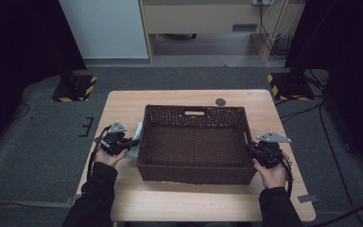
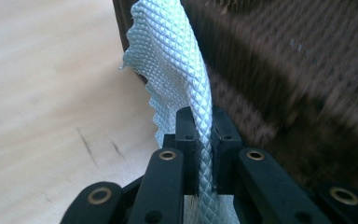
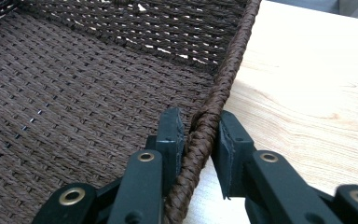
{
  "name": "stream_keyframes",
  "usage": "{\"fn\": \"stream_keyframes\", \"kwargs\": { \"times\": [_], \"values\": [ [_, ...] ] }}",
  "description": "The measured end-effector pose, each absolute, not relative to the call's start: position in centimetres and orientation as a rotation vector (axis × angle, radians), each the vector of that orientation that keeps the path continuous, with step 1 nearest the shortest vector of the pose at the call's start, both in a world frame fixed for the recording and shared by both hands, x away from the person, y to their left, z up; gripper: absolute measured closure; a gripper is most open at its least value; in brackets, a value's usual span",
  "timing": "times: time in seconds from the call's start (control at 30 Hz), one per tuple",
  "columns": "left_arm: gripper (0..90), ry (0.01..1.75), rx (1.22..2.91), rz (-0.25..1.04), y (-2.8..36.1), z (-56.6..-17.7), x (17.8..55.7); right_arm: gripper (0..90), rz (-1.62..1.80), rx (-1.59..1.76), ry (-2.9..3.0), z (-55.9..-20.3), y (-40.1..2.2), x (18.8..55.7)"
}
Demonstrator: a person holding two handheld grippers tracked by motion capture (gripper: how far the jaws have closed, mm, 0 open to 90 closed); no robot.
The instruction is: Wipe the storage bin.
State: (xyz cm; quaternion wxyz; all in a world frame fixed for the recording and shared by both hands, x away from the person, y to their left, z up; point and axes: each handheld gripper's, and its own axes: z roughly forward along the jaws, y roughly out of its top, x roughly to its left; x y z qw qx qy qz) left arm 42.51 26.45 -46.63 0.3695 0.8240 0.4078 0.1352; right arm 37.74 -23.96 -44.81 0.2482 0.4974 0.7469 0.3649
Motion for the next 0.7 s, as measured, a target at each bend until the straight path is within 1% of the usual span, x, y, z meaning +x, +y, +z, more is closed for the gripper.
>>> {"fn": "stream_keyframes", "kwargs": {
  "times": [0.1, 0.2, 0.3, 0.43, 0.57, 0.7],
  "values": [
    [83.3, 1.079, 2.145, 0.285, 26.3, -48.4, 42.9, 73.4, 0.99, 1.357, 2.033, -44.8, -23.9, 37.8],
    [83.3, 1.097, 2.168, 0.28, 26.2, -49.0, 43.1, 73.3, 0.988, 1.349, 2.035, -44.9, -24.0, 37.8],
    [83.3, 1.097, 2.122, 0.303, 26.6, -48.1, 43.2, 73.3, 0.994, 1.356, 2.031, -44.9, -24.0, 37.8],
    [83.3, 1.069, 2.029, 0.336, 27.4, -45.5, 43.0, 73.3, 0.998, 1.356, 2.032, -44.9, -24.0, 37.9],
    [83.4, 1.006, 2.018, 0.369, 27.2, -43.7, 42.2, 72.8, 1.004, 1.352, 2.033, -44.9, -24.0, 38.0],
    [83.3, 0.999, 2.05, 0.368, 26.6, -43.9, 41.9, 72.3, 1.011, 1.35, 2.039, -44.9, -24.1, 37.9]
  ]
}}
